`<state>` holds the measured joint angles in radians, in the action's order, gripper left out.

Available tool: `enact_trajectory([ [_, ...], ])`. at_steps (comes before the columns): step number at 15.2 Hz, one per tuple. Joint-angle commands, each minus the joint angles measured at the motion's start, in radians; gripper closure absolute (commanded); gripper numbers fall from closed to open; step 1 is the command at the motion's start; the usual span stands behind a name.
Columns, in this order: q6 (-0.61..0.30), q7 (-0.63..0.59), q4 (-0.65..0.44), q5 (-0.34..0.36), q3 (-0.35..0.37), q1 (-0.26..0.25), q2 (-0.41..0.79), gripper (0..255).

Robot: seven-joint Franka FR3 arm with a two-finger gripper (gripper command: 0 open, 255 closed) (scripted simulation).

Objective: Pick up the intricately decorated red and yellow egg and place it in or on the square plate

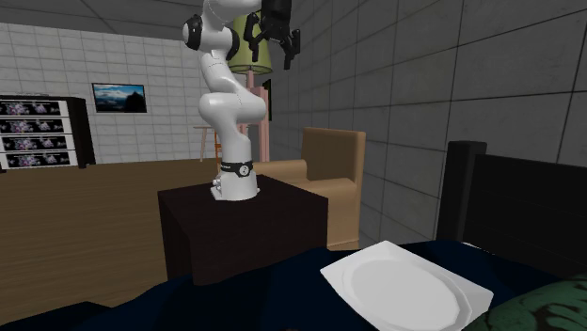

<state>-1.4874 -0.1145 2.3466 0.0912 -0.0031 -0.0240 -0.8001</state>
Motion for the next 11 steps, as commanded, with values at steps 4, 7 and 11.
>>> enact_trajectory([
  [4,-0.096,0.035,0.033,0.017,-0.043,0.009,0.059,0],
  [7,-0.191,0.069,0.053,0.029,-0.085,0.016,0.131,0],
  [11,-0.316,0.118,0.060,0.036,-0.140,0.024,0.244,0],
])
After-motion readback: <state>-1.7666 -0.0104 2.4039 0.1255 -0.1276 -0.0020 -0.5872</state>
